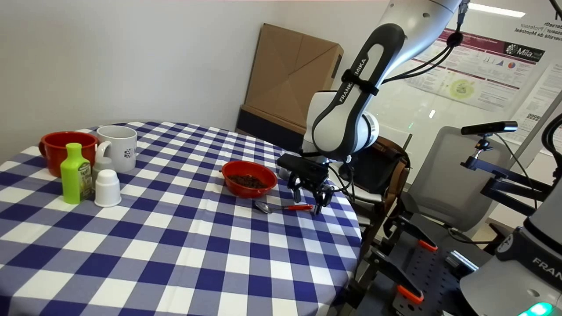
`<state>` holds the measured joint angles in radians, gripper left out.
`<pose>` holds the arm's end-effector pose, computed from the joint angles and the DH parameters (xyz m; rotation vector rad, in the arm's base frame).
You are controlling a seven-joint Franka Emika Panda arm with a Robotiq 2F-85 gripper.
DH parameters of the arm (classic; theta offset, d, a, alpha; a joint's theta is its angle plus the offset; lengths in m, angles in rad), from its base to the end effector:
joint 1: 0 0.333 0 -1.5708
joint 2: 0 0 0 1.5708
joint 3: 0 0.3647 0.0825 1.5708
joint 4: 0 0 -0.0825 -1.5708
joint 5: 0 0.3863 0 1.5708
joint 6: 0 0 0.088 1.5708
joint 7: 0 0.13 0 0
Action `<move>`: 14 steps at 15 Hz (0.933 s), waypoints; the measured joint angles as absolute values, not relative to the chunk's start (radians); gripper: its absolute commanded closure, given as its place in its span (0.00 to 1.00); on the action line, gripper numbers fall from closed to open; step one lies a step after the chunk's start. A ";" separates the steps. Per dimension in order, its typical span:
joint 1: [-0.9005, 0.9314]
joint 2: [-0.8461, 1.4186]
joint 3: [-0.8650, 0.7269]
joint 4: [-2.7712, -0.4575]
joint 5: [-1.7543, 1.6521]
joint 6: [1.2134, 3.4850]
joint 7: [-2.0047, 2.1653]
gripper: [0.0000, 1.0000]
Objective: Spoon out a single spoonful of the contents from the orange bowl into the transparent jar.
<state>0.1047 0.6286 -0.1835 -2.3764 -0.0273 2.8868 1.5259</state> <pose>0.4880 -0.0482 0.0738 2.1319 -2.0866 -0.0092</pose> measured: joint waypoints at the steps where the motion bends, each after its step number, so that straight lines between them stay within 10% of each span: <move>1: 0.109 0.629 -0.187 -2.376 -0.026 2.887 1.526 0.57; 6: 0.199 0.635 -0.276 -2.380 -0.021 2.910 1.574 0.95; 10: 0.334 0.666 -0.390 -2.386 -0.021 2.940 1.679 0.91; 11: 0.358 0.672 -0.407 -2.387 -0.021 2.941 1.698 0.50; 14: 0.407 0.686 -0.438 -2.388 -0.021 2.941 1.737 0.36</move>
<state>0.4065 0.6861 -0.4377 -2.3878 -0.0208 2.9414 1.7371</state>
